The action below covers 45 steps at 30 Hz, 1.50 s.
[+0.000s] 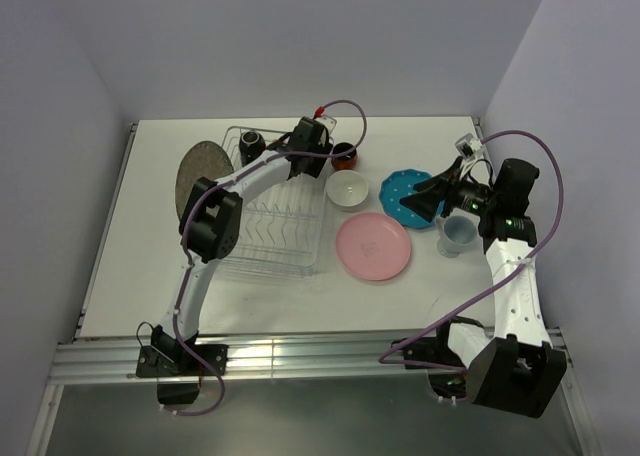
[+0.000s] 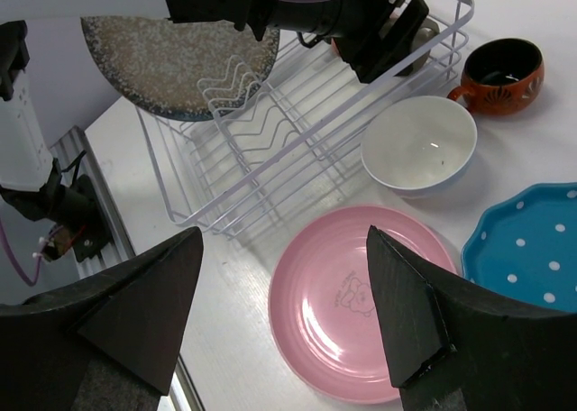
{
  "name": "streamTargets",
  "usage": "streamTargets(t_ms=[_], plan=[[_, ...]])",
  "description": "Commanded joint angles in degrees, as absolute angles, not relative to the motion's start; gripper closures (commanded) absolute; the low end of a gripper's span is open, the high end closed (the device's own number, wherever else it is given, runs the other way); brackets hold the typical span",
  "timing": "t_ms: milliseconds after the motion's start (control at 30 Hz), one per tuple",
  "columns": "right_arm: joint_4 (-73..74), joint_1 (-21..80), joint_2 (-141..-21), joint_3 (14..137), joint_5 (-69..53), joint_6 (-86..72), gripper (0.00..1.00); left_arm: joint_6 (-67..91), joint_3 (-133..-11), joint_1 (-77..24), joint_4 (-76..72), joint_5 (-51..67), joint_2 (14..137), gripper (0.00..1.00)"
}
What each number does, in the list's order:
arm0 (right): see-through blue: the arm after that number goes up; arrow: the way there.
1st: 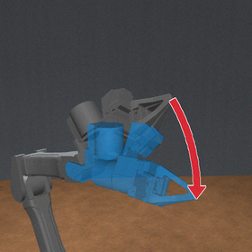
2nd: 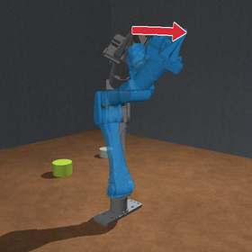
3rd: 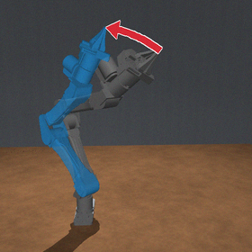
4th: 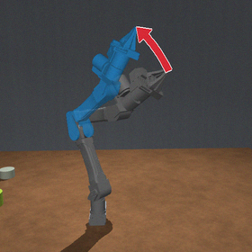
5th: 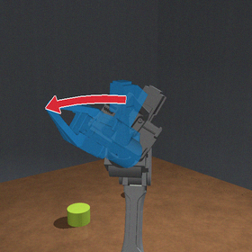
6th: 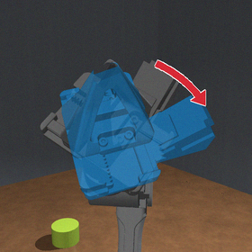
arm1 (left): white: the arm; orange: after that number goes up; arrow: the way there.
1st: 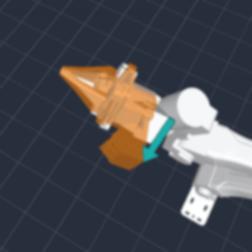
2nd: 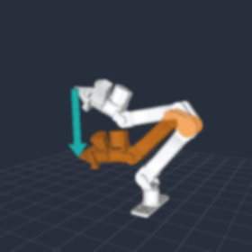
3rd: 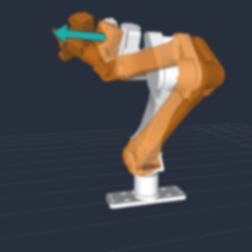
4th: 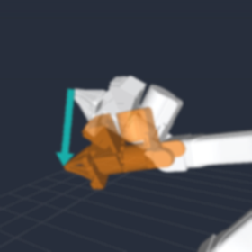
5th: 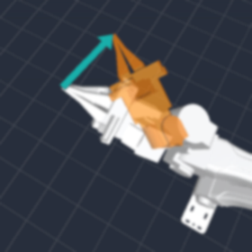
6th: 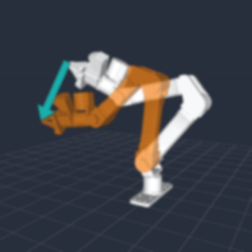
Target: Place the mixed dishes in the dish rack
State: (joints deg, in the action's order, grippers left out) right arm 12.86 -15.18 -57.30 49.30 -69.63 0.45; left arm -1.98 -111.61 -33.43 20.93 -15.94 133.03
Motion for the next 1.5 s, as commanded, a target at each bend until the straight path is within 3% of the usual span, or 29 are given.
streamTargets(t_ms=[0, 200, 433, 633, 1067, 1467], plan=[[10.4, -15.8, -55.7, 49.1, -70.4, 0.1, 0.19, -3.4, -115.0, -33.1, 20.9, -16.5, 134.1, 0.94], [10.4, -15.9, -55.6, 49.0, -70.4, 0.1, 0.19, -3.7, -115.7, -33.1, 21.9, -16.2, 134.9, 0.78], [9.8, -16.1, -55.7, 48.8, -70.4, 0.1, 0.19, -4.3, -115.7, -33.1, 22.5, -16.3, 134.8, 0.51], [9.3, -16.3, -55.8, 48.7, -70.5, -1.8, 0.19, -4.1, -115.6, -33.2, 22.8, -15.8, 134.7, 0.35], [9.0, -16.4, -54.8, 48.6, -71.1, -2.3, 0.18, -3.6, -114.4, -33.7, 22.8, -17.0, 133.3, 0.14], [8.7, -16.9, -54.8, 48.4, -71.1, -2.4, 0.18, -4.5, -115.3, -35.2, 22.7, -17.8, 131.1, 0.07]])
